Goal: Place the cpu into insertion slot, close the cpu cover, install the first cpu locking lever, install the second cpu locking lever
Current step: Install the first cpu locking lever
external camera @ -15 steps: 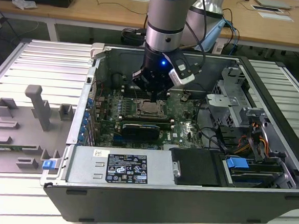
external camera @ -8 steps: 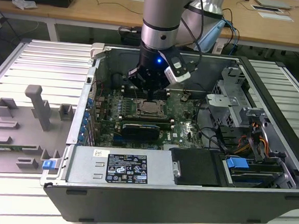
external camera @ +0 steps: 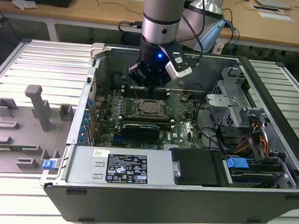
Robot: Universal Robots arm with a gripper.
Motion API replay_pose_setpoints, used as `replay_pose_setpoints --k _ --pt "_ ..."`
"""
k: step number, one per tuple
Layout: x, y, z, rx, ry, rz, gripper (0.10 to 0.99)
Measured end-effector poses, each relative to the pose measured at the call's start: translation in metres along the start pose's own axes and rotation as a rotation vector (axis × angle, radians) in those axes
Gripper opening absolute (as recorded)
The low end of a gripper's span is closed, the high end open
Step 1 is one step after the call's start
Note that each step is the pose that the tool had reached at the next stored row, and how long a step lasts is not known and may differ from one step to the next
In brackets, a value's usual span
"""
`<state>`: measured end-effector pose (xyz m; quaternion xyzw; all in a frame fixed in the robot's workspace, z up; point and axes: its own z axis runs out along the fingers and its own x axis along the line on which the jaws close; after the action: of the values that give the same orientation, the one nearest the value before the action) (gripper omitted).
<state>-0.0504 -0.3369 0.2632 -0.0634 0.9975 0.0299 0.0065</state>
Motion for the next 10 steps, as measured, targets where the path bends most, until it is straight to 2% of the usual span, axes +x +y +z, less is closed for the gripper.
replay_pose_setpoints --k 7,8,10 --pt "0.0189 0.0051 0.0003 0.000 -0.0005 0.000 0.106" --pt "0.0289 0.0085 0.0005 0.000 -0.0003 0.000 0.106" --pt "0.0398 0.0128 0.0010 0.000 -0.0004 0.000 0.106"
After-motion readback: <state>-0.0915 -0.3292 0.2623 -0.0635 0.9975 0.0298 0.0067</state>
